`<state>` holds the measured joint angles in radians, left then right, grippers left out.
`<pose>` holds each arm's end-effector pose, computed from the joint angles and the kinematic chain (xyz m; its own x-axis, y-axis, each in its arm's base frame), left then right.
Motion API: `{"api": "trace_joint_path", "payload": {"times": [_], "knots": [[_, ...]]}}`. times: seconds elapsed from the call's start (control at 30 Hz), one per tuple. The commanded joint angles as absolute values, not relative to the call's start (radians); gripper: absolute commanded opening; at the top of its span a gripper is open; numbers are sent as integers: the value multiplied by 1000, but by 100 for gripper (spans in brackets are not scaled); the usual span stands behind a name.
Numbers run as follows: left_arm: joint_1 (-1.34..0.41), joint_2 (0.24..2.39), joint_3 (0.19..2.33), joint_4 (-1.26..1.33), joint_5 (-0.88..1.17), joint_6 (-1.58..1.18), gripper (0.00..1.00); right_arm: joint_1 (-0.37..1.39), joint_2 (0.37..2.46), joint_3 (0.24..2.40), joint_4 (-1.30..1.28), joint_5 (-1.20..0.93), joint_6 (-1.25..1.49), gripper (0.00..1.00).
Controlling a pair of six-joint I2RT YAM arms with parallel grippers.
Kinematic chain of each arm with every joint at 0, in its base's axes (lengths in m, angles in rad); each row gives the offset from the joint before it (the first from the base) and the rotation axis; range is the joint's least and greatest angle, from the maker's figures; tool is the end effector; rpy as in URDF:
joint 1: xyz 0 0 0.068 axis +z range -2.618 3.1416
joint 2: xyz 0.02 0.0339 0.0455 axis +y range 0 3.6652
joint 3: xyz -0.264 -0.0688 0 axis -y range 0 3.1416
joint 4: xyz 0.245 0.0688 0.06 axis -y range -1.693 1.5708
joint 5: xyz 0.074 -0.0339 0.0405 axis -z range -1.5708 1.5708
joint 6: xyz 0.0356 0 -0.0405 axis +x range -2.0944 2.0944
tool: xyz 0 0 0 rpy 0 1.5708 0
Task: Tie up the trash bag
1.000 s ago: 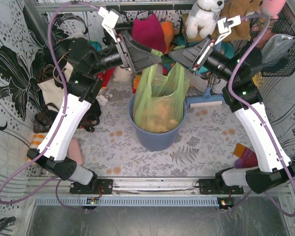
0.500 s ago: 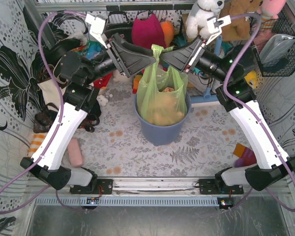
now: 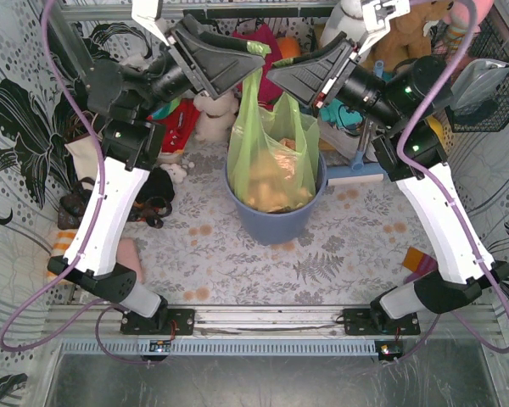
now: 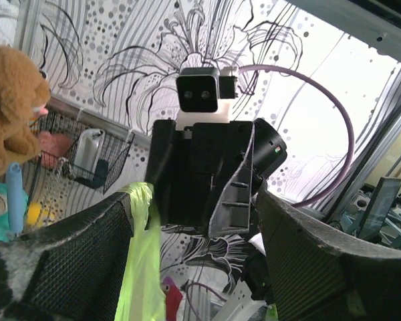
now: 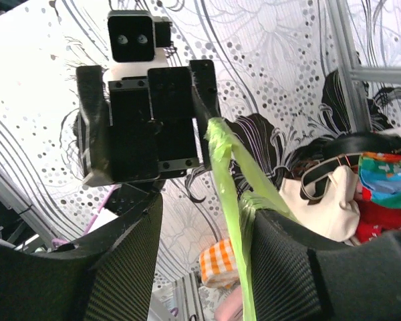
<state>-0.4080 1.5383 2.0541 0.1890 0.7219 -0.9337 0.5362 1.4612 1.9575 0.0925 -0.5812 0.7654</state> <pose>0.2400 -0.1294 0.6157 -0.2570 -0.5462 -0.7973 0.9300 0.0844 -0.3576 0.2172 0.1518 0.6030 -0.2235 0.5408 -0.8109 -0.9217 0.1533 0.3563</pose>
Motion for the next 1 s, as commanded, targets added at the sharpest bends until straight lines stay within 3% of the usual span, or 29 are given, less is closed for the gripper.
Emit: {"api": "trace_joint_path", "payload": {"times": [0.0,0.3,0.43,0.73,0.97], "knots": [[-386,1530,2075,278,718,-979,79,549,1452,1986,89,-552,725,51],[-371,1432,1765,284,687,-957,79,549,1355,1663,183,-444,743,49],[-353,1433,1774,282,689,-964,79,549,1383,1703,173,-453,743,49],[-341,1477,2004,268,726,-974,79,549,1484,1986,140,-513,745,49],[-342,1385,1804,272,690,-944,79,549,1437,1811,196,-490,774,49]]}}
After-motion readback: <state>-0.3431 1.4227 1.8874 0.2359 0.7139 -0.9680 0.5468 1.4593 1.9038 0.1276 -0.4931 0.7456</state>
